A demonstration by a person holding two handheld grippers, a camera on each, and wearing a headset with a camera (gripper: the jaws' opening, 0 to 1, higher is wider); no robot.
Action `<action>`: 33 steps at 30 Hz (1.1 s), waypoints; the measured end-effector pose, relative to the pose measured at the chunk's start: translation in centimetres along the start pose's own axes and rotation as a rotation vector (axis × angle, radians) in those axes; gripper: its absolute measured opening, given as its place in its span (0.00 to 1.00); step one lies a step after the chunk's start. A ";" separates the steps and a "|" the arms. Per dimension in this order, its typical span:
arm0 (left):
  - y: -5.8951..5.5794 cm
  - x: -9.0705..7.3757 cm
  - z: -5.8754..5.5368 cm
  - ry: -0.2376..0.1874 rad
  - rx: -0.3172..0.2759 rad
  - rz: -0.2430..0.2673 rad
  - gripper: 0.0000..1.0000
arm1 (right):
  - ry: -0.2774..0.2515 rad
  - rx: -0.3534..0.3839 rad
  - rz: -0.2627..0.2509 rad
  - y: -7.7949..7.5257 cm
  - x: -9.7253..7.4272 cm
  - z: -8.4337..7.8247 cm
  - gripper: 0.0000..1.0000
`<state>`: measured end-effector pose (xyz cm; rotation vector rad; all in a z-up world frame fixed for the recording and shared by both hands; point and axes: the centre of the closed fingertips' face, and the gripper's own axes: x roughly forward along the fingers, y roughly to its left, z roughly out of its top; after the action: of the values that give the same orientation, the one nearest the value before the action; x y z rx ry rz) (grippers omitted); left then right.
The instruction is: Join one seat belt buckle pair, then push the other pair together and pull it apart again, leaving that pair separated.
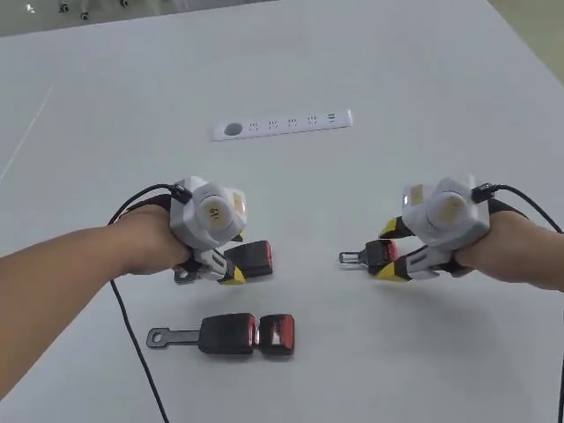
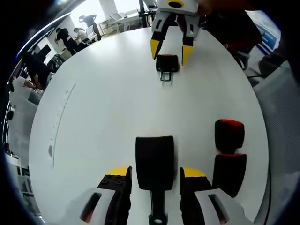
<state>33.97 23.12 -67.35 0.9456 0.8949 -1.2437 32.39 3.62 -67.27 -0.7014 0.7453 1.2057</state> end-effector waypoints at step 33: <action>-0.1 0.7 -0.2 0.039 0.094 -0.001 0.31 | 0.005 -0.065 0.003 1.0 3.8 5.3 0.32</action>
<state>33.94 23.00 -68.11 1.0469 0.8731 -1.2810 32.81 10.22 -67.42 -0.7573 0.7143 1.2356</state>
